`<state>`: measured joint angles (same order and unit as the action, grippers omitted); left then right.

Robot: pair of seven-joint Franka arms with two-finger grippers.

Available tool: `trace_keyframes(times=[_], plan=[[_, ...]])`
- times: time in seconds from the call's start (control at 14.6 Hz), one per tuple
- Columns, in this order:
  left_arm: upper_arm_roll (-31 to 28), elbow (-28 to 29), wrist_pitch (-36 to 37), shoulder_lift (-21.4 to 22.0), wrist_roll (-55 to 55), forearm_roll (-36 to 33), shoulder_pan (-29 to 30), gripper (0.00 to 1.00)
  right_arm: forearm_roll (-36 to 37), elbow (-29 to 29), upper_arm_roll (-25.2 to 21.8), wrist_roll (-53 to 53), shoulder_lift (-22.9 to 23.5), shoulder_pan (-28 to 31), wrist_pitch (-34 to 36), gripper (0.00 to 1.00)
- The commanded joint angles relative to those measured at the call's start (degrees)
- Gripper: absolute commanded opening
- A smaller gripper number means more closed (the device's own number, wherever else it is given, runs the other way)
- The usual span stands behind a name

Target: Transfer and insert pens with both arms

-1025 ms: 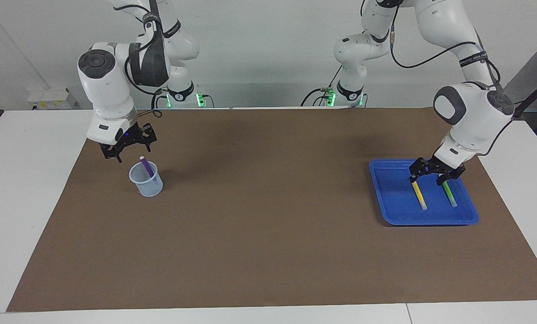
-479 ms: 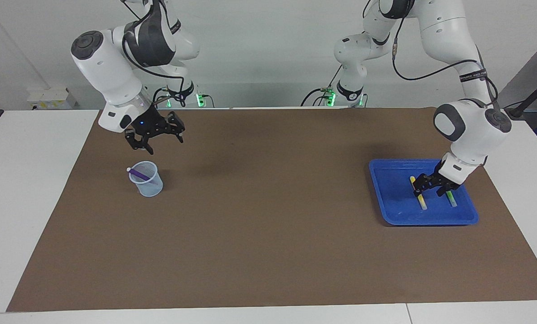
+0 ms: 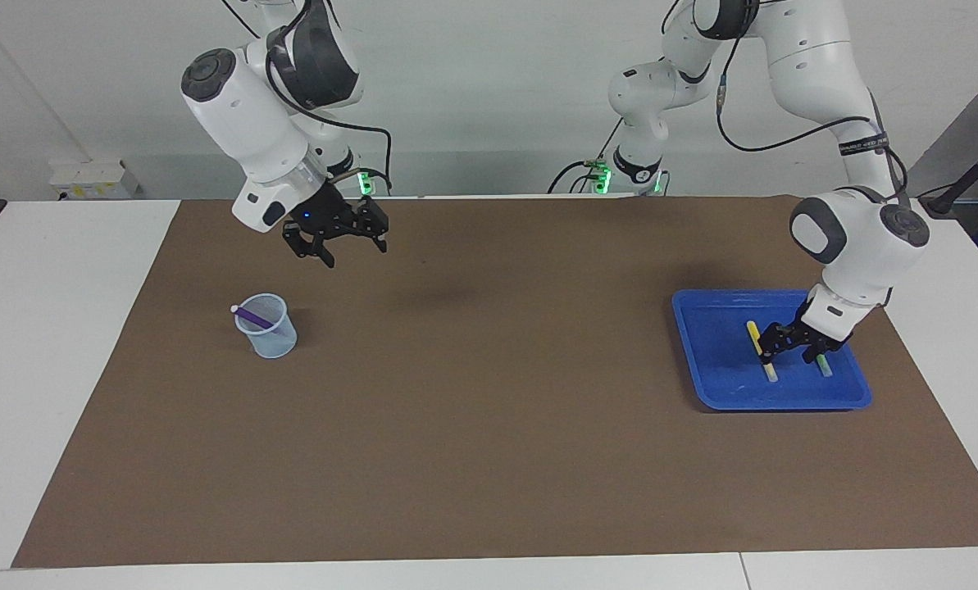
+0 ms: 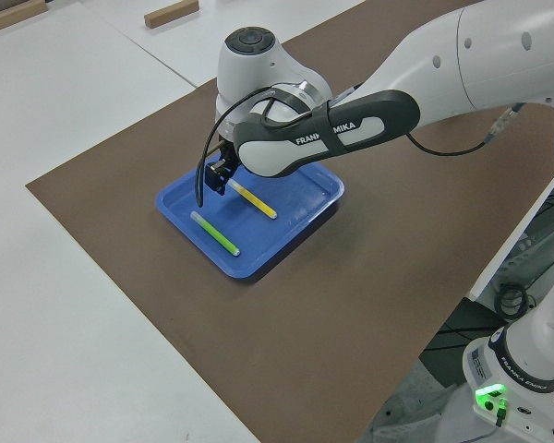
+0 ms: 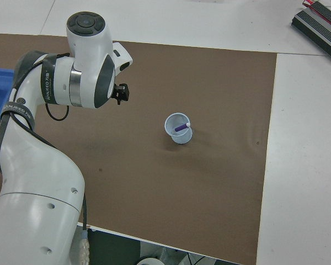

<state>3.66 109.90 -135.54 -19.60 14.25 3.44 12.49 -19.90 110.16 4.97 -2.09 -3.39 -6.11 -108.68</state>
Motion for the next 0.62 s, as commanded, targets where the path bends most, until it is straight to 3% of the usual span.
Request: trace_keyframes(times=[0.0,0.55], plan=[[0.2,-0.3,-1.8,-1.0,-1.2,-1.5,0.3,0.86,-1.6,-2.6,0.0,-1.9,-0.3,0.1,1.4,1.00],[0.2,1.4,-5.2,-1.8,-1.2,-1.5,0.3,0.78,-5.6,-1.0,0.1,-14.8,-1.3,0.0,2.5,1.00]])
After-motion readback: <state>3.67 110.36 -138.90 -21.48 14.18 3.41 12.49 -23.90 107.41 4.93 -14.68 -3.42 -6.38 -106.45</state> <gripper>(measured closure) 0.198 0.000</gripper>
